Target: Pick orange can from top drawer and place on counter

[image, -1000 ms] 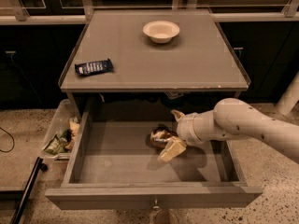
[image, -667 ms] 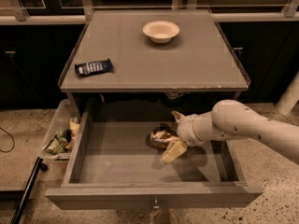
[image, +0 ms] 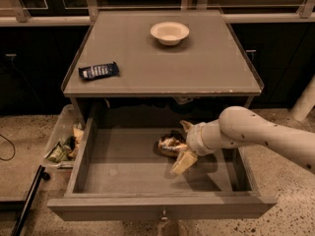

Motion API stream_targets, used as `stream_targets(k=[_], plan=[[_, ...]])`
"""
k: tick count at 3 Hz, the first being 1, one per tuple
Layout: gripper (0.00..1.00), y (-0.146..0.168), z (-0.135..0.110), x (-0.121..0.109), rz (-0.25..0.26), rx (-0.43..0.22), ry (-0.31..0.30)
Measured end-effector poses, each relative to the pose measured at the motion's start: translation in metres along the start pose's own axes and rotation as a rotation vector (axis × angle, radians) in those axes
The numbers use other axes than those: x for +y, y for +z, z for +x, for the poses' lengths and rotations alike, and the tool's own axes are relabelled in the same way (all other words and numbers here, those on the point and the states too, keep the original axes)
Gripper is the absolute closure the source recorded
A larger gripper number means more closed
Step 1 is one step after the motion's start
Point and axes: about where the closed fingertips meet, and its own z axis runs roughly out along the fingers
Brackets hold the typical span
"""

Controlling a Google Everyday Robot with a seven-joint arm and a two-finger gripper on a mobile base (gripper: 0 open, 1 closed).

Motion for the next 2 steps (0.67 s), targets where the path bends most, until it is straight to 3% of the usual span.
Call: stream_targets(k=[1,2], plan=[[0.18,0.0,0.0,0.0,0.0,0.0,0.0],[0.43,0.0001,0.0,0.0,0.0,0.0,0.0]])
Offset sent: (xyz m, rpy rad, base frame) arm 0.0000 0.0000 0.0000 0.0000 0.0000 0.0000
